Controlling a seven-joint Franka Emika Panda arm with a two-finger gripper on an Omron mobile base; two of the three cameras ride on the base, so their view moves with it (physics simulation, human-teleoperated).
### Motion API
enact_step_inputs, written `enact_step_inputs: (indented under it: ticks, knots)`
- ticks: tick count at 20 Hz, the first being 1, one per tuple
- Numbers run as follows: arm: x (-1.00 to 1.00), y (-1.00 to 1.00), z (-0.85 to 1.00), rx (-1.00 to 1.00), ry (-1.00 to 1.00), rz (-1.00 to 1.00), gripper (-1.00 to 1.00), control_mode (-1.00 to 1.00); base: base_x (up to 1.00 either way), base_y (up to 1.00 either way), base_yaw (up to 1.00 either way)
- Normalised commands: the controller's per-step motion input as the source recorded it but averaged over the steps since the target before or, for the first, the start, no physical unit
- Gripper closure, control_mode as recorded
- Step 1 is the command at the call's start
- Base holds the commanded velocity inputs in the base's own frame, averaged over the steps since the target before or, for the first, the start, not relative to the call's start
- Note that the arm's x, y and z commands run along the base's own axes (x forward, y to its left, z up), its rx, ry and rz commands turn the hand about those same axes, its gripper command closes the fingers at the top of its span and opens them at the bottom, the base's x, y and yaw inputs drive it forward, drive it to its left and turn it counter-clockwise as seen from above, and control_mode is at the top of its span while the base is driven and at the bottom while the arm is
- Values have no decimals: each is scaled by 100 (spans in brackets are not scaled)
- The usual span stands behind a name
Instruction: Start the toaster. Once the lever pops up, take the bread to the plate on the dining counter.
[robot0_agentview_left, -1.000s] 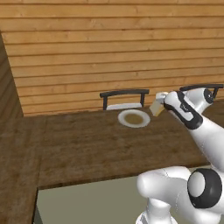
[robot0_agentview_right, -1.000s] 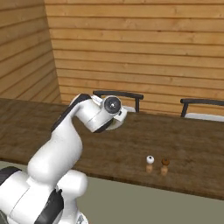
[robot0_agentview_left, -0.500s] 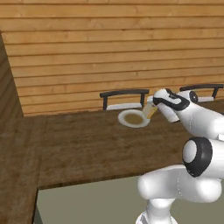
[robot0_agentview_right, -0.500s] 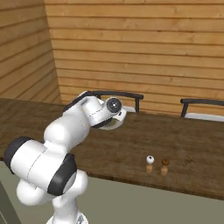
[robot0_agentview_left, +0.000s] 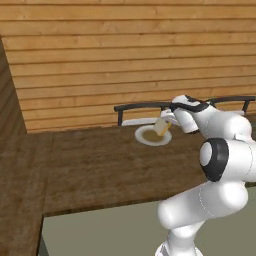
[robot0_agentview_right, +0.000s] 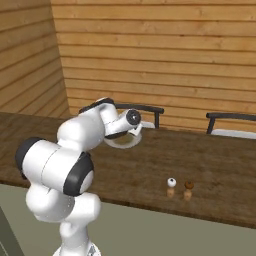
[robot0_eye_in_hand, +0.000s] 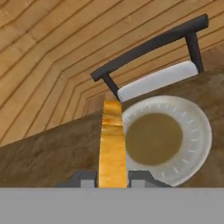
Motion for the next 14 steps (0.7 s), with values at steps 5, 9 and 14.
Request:
enact_step_inputs:
  ticks: [5, 9, 14]
  knots:
    - [27, 16, -14, 4, 0, 14, 100, -100, 0, 0, 0]
    - [29, 5, -24, 0, 0, 9, 100, -100, 0, 0, 0]
    - [16, 0, -29, 0, -1, 4, 100, -100, 0, 0, 0]
